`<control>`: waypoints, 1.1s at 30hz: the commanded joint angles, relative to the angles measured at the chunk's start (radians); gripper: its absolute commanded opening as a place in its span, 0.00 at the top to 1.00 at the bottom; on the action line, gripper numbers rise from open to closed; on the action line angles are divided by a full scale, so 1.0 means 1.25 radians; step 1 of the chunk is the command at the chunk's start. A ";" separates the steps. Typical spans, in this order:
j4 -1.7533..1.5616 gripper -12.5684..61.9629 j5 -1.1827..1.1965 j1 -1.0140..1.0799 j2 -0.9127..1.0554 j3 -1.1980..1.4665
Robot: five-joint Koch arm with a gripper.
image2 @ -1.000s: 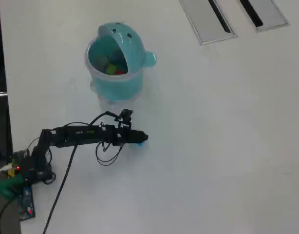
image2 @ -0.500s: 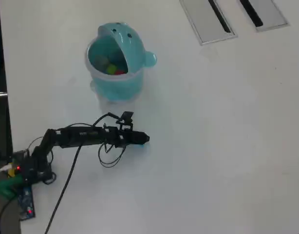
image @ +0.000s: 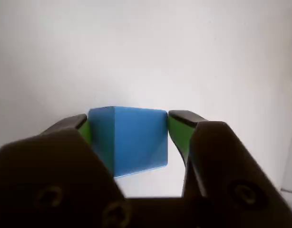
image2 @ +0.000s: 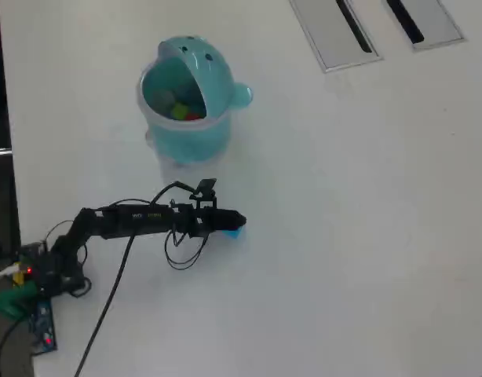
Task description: Grasp RGB lego blocks and put them in the bin one by one.
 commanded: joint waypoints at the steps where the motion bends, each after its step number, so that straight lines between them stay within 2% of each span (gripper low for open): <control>1: 0.005 0.51 -0.022 0.005 0.000 -0.026; 9: 0.017 0.53 -0.021 0.015 -0.004 -0.025; 12: 0.020 0.59 -0.021 0.013 0.012 -0.025; 23: 0.049 0.67 -0.009 0.010 0.087 -0.020; 29: 0.064 0.80 0.037 0.002 0.128 0.012; 33: 0.065 0.82 0.040 -0.007 0.141 0.023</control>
